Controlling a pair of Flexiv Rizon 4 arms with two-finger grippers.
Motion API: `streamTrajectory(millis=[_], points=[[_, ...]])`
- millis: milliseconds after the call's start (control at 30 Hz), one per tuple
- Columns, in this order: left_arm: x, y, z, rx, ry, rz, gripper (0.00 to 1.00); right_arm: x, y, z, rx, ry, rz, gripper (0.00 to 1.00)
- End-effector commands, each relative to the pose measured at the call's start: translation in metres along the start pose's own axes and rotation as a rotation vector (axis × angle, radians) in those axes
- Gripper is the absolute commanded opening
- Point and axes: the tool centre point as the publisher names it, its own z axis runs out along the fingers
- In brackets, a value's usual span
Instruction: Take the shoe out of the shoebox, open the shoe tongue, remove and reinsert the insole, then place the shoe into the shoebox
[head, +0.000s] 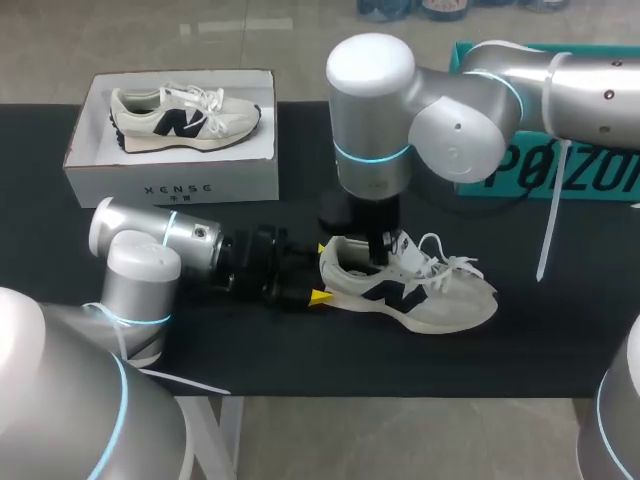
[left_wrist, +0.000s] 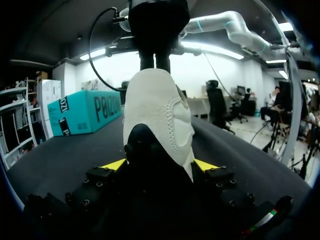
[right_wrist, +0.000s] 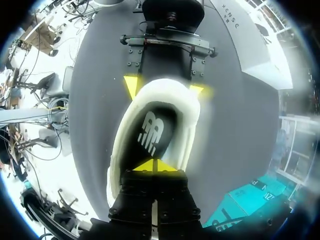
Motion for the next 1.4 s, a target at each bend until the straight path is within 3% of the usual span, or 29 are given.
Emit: streamTrajectory(millis=[33, 300, 600, 1033, 1400], points=[[-0.001, 0.003, 0.004, -0.002, 0.0, 0.0, 0.0, 0.002, -0.004, -0.01, 0.009, -0.014, 0.001, 0.0], [-0.001, 0.003, 0.004, -0.002, 0.0, 0.0, 0.0, 0.002, -0.004, -0.02, 0.048, -0.032, 0.004, 0.0], [-0.001, 0.003, 0.004, -0.002, 0.0, 0.0, 0.0, 0.009, -0.03, -0.037, 0.079, -0.045, 0.035, 0.0], [-0.001, 0.003, 0.004, -0.002, 0.0, 0.0, 0.0, 0.009, -0.073, -0.033, 0.116, -0.033, 0.1, 0.0], [-0.001, 0.003, 0.004, -0.002, 0.0, 0.0, 0.0, 0.014, -0.075, -0.039, 0.104, -0.045, 0.096, 0.0]])
